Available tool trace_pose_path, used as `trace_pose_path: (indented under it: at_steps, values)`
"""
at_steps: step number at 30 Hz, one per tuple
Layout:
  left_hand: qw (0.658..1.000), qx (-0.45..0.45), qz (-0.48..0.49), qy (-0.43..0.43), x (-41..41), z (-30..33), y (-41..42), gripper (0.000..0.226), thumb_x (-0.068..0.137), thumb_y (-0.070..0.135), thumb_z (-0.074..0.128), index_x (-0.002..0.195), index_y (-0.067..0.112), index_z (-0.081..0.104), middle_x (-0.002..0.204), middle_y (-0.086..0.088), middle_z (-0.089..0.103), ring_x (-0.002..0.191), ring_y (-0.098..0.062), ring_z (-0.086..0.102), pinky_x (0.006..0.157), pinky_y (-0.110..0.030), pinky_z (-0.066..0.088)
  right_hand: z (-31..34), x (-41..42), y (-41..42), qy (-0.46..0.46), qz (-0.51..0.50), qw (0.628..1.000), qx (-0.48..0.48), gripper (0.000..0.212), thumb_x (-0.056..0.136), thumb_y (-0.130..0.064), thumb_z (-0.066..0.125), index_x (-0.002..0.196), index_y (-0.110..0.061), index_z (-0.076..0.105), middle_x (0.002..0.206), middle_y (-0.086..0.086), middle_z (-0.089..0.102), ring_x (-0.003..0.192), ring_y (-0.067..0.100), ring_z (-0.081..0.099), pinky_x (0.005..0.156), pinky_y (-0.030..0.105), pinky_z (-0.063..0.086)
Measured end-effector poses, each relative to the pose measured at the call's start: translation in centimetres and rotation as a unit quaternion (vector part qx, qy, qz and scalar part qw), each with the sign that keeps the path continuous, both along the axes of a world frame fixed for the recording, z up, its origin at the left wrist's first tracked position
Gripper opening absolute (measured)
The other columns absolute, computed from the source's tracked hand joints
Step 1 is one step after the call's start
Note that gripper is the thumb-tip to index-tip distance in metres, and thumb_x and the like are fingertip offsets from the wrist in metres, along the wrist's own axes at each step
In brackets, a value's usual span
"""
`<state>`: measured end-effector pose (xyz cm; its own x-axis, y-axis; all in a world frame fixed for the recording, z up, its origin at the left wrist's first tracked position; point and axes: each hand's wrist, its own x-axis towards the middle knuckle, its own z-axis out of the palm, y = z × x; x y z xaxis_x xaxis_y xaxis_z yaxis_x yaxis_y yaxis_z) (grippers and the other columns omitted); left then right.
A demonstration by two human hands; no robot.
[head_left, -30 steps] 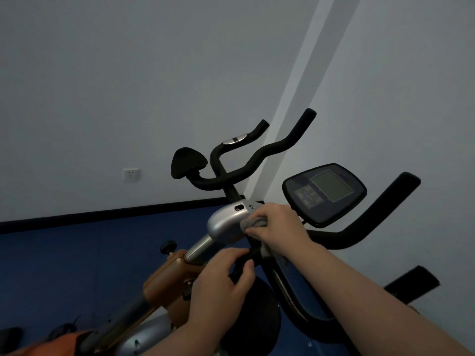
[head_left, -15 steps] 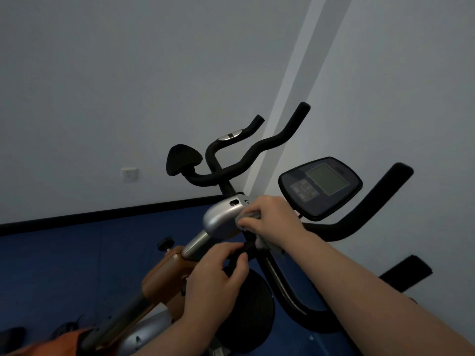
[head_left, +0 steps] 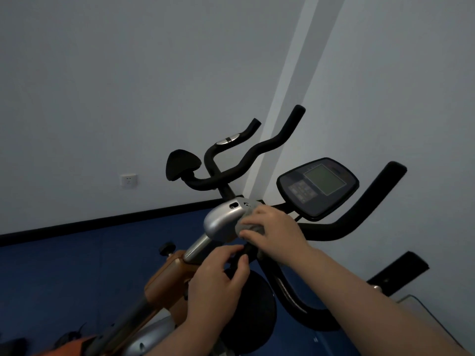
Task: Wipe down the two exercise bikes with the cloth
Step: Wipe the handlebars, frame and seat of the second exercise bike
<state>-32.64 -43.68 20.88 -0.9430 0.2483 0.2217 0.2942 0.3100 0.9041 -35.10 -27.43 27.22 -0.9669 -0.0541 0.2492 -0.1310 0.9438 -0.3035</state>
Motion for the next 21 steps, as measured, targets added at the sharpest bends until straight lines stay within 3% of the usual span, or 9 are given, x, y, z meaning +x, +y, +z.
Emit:
trace_pose_path:
  at_steps: [3, 5, 9, 12, 15, 18, 21]
  values:
    - [1.0, -0.016, 0.002, 0.009, 0.0, 0.0, -0.2, 0.013, 0.086, 0.044, 0.056, 0.097, 0.051, 0.059, 0.093, 0.032, 0.061, 0.094, 0.016, 0.053, 0.069, -0.006, 0.041, 0.7, 2.2, 1.2, 0.04, 0.032, 0.998, 0.021, 0.025, 0.081, -0.027, 0.075, 0.103, -0.017, 0.074, 0.096, -0.003, 0.058, 0.092, 0.013, 0.054, 0.082, 0.026, 0.046]
    - [0.998, -0.042, -0.007, 0.037, -0.1, 0.2, -0.4, 0.015, 0.087, 0.042, 0.055, 0.099, 0.049, 0.06, 0.09, 0.031, 0.06, 0.095, 0.015, 0.052, 0.069, -0.005, 0.041, 1.6, 3.7, 2.3, 0.091, -0.001, 0.995, 0.043, 0.024, 0.077, -0.019, 0.08, 0.099, -0.013, 0.076, 0.091, 0.001, 0.059, 0.088, 0.017, 0.055, 0.078, 0.029, 0.049]
    - [0.988, -0.106, -0.04, 0.105, -0.8, 1.3, 0.2, 0.025, 0.09, 0.037, 0.053, 0.114, 0.04, 0.06, 0.102, 0.026, 0.061, 0.096, 0.011, 0.052, 0.07, -0.003, 0.037, 3.1, 5.2, 5.0, 0.138, -0.204, 0.969, 0.031, 0.021, 0.08, -0.018, 0.076, 0.101, -0.014, 0.074, 0.091, -0.002, 0.055, 0.09, 0.012, 0.046, 0.077, 0.028, 0.042]
    - [0.983, -0.121, -0.056, 0.125, -1.2, 2.1, 1.1, 0.031, 0.092, 0.037, 0.053, 0.122, 0.038, 0.057, 0.111, 0.023, 0.06, 0.101, 0.005, 0.052, 0.079, -0.011, 0.041, 2.1, 5.3, 3.7, 0.162, -0.312, 0.936, 0.0, 0.022, 0.086, -0.02, 0.07, 0.107, -0.015, 0.073, 0.096, -0.002, 0.054, 0.096, 0.012, 0.042, 0.078, 0.022, 0.031]
    - [0.986, -0.115, -0.052, 0.112, -1.2, 1.9, 1.0, 0.031, 0.091, 0.039, 0.051, 0.121, 0.04, 0.058, 0.111, 0.025, 0.06, 0.102, 0.007, 0.053, 0.081, -0.016, 0.046, 1.0, 5.2, 1.5, 0.17, -0.309, 0.935, -0.021, 0.025, 0.087, -0.017, 0.068, 0.112, -0.017, 0.071, 0.104, -0.003, 0.056, 0.1, 0.007, 0.037, 0.081, 0.018, 0.027]
    - [0.985, -0.107, -0.051, 0.123, -1.1, 1.3, 0.7, 0.029, 0.088, 0.037, 0.055, 0.116, 0.039, 0.062, 0.109, 0.025, 0.062, 0.101, 0.007, 0.055, 0.08, -0.016, 0.047, 2.3, 5.9, 2.4, 0.148, -0.291, 0.943, -0.054, 0.025, 0.086, -0.019, 0.07, 0.111, -0.02, 0.07, 0.103, -0.007, 0.051, 0.103, 0.011, 0.045, 0.086, 0.022, 0.035]
    - [0.985, -0.102, -0.053, 0.129, -1.3, 1.1, 0.7, 0.027, 0.087, 0.033, 0.06, 0.113, 0.038, 0.064, 0.105, 0.025, 0.063, 0.097, 0.008, 0.054, 0.075, -0.01, 0.042, 4.2, 6.4, 4.6, 0.198, -0.315, 0.927, -0.038, 0.027, 0.084, -0.017, 0.071, 0.111, -0.018, 0.067, 0.105, -0.007, 0.046, 0.102, 0.012, 0.045, 0.084, 0.024, 0.039]
